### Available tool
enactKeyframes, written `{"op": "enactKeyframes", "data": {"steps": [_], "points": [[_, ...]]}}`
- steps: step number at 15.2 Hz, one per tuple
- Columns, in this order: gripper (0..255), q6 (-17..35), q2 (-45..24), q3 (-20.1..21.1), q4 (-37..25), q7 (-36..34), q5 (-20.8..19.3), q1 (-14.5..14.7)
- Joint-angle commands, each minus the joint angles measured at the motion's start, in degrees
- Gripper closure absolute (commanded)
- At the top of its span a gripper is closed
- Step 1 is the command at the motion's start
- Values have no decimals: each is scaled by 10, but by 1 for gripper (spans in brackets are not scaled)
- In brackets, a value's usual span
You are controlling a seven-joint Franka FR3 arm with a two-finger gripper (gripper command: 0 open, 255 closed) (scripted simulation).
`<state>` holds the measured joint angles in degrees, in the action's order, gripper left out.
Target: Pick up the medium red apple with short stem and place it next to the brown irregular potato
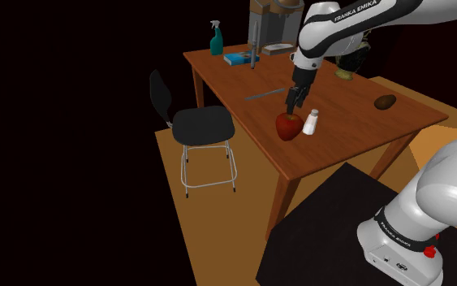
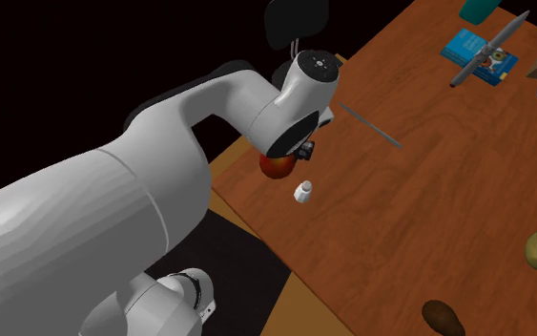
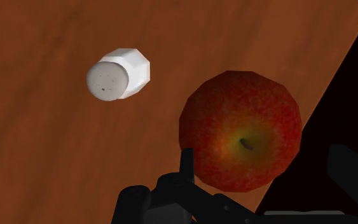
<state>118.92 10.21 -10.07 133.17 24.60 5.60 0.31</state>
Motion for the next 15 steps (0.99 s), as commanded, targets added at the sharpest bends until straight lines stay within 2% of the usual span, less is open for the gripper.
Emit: {"op": "enactKeyframes", "data": {"steps": [1,8,9,15], "points": [[0,15,-6,1,9,0,2,1],[0,15,-6,1,8,0,2,1],[255,15,-6,1,8,0,2,1],[255,15,-6,1,8,0,2,1]]}}
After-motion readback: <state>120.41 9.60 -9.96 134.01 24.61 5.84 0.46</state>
